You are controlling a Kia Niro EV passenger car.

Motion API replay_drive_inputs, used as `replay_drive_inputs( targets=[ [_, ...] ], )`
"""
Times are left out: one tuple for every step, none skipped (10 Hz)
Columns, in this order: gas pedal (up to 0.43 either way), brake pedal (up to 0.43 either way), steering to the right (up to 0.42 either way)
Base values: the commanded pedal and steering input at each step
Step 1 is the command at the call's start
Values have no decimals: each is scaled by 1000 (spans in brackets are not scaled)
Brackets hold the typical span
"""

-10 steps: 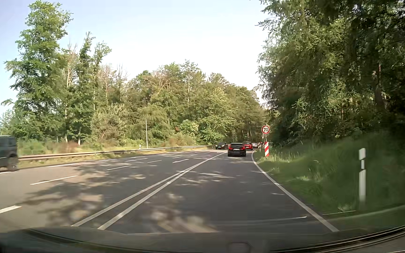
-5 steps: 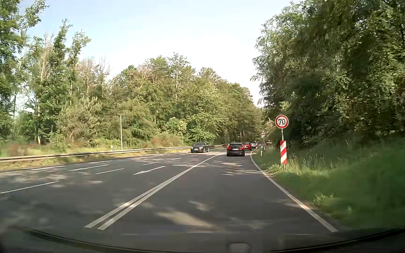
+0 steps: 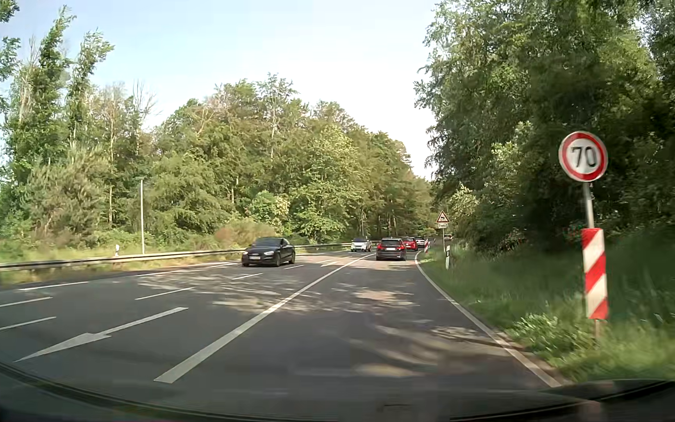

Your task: Follow the waypoints while adhering to traffic rules and regulations

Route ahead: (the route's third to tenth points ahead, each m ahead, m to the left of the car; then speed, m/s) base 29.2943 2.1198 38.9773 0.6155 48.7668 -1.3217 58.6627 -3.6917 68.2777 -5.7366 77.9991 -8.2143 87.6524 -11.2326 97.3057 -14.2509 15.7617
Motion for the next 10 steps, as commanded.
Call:
replay_drive_inputs(
  targets=[
    [138, 24, 18],
    [138, 24, 18],
    [138, 24, 18],
    [138, 24, 18],
    [138, 24, 18],
    [138, 24, 17],
    [138, 24, 17],
    [138, 24, 17],
    [138, 24, 17],
    [138, 24, 17]
  ],
)
